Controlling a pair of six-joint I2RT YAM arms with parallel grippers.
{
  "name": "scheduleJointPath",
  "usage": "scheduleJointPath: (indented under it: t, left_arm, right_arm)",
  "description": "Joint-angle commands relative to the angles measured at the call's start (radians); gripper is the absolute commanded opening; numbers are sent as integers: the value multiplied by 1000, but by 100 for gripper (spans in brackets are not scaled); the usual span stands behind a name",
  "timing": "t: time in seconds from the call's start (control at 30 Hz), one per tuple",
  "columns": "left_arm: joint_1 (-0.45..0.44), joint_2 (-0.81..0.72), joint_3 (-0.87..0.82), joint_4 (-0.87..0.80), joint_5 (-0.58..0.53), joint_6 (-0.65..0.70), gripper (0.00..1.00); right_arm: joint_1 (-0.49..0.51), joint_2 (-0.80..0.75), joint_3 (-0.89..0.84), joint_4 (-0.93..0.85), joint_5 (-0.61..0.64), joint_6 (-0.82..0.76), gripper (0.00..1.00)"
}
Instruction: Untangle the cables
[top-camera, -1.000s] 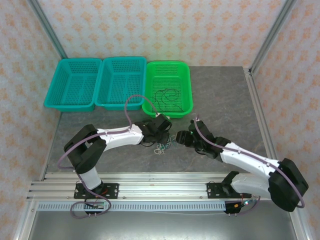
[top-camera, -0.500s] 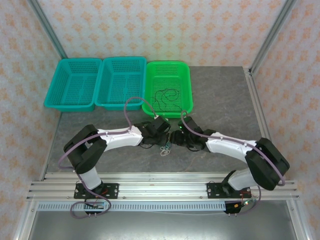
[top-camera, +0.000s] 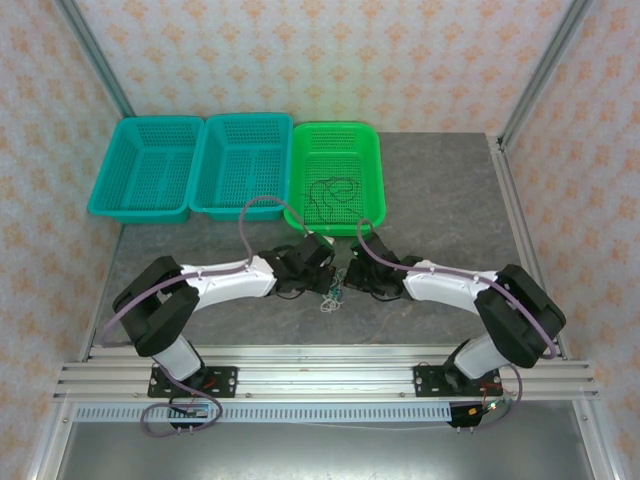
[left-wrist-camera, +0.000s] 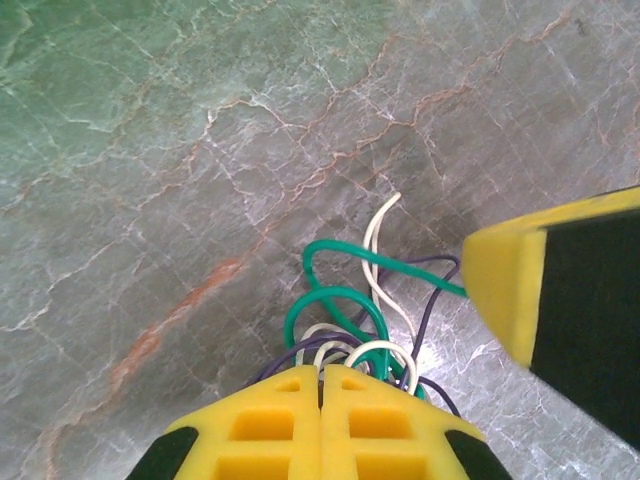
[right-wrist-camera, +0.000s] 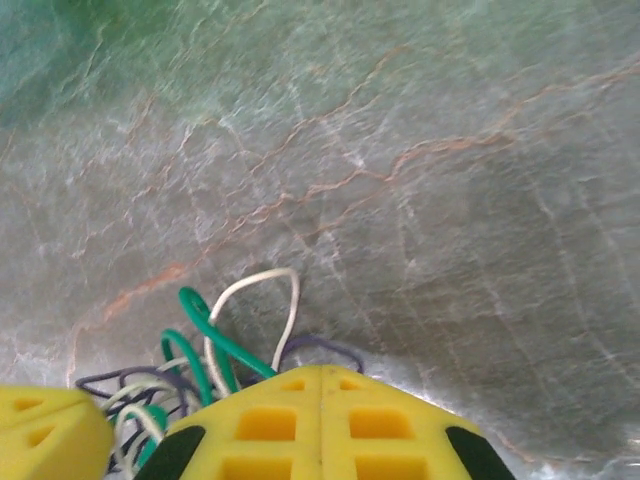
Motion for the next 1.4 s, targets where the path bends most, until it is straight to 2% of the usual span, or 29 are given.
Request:
scheduleJointPath:
  t: [0.0, 0.33, 0.57, 0.67, 0.73, 0.8, 0.9, 0.97, 1.17, 1.3, 1.37]
  left_arm:
    - [31, -68, -35, 0, -60, -4, 0]
    - [198, -273, -217, -42, -87, -63, 0]
    - [217, -341, -268, -67, -114, -72, 0]
    - [217, -348, -281, -45, -87, -77, 0]
    - [216, -342, -287, -2, -34, -71, 0]
    - [215, -328, -285, 38, 15, -67, 0]
    - [208, -303, -277, 72, 40, -68, 0]
    - [204, -291, -268, 72, 39, -67, 0]
    - [195, -285, -257, 63, 24, -66, 0]
    - [192, -300, -262, 48, 11, -65, 0]
    - [192, -306, -264, 44, 3, -62, 0]
  right_arm:
    - [-49, -47, -51, -72, 125, 68, 0]
    - [-299, -415, -228, -297, 350, 214, 0]
    - [-382, -589, -258, -382, 424, 266, 0]
    - [-382, -595, -259, -292, 333, 161, 0]
    - [-377, -582, -248, -200, 183, 49, 16]
    - [-333, -576, -221, -143, 98, -41, 33]
    - [-145, -557, -141, -173, 244, -164, 46]
    - [-35, -516, -103, -179, 309, -211, 47]
    - [155, -260, -10, -96, 243, -286, 47]
    - [218, -60, 109, -158, 261, -343, 66]
    - [229, 29, 167, -213, 326, -342, 71]
